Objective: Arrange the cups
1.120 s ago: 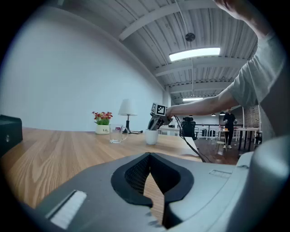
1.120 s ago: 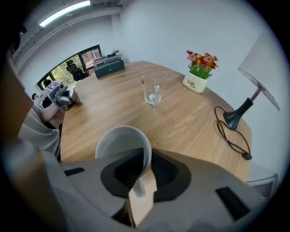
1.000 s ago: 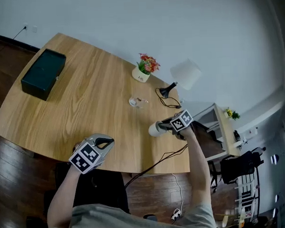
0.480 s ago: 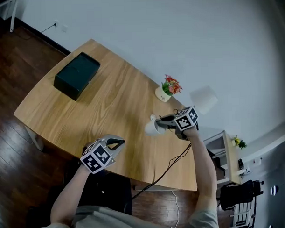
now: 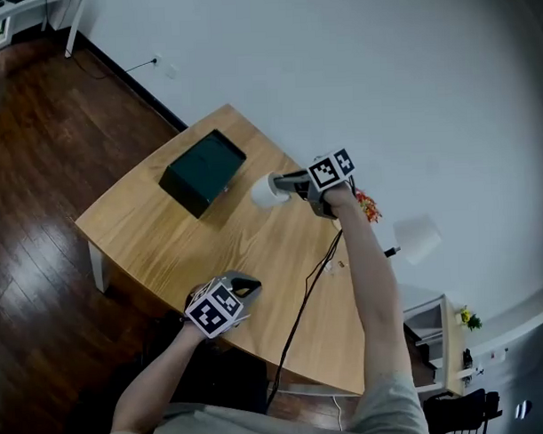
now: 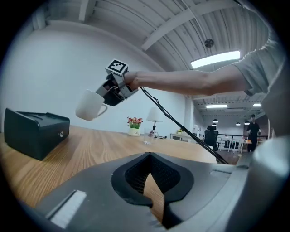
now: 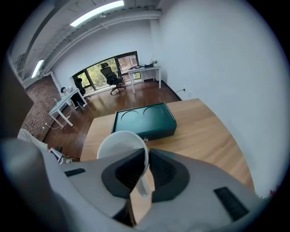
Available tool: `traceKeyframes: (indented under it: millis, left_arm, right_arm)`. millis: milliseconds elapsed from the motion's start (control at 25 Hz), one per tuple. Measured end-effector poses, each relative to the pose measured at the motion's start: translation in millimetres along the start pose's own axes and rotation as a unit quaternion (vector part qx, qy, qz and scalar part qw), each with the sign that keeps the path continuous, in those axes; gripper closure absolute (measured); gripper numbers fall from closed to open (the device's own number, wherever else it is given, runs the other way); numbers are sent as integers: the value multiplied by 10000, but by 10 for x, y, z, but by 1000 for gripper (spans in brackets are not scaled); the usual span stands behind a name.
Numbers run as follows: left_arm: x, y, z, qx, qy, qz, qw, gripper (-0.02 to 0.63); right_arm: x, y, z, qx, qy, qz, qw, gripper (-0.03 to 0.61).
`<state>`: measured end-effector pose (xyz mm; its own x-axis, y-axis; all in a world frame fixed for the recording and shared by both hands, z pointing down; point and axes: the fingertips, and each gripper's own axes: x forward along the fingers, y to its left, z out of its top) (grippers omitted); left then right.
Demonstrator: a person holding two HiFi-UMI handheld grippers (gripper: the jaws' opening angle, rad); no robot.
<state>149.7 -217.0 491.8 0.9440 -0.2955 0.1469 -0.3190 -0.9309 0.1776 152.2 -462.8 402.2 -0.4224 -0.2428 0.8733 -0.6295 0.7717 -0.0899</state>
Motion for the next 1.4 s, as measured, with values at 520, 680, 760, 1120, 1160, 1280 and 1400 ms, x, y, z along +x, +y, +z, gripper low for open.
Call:
traceKeyframes:
  millis: [520, 680, 760, 1120, 1160, 1280, 1400]
  left_arm:
    - [-2, -10, 7, -200, -87, -93, 9997, 604]
    - [-23, -16, 19, -246, -74, -121, 9996, 604]
    - [-17, -39, 7, -114, -28, -108, 9999, 604]
    - [-46, -37, 3, -91, -17, -112, 9999, 604]
    - [-44, -33, 0, -54, -15, -89, 9999, 604]
    - [-36, -35, -9, -29, -1, -62, 10000, 604]
    - [-43, -31, -17, -97, -12, -87, 9999, 604]
  right_arm:
    - [969, -501, 1220, 400, -256, -438, 9979, 540]
    - [1117, -579, 1370, 305, -33, -632, 9975, 540]
    - [1175, -585, 1425, 183, 37, -663, 9976, 541]
    - [1064, -589, 1593, 330, -960, -413, 9940, 500]
    - [978, -589, 1612, 369, -1137, -382, 9921, 500]
    - [574, -572, 1586, 456, -1748, -315, 9830, 503]
    - [-5, -379, 1394, 409, -2604, -67, 9646, 503]
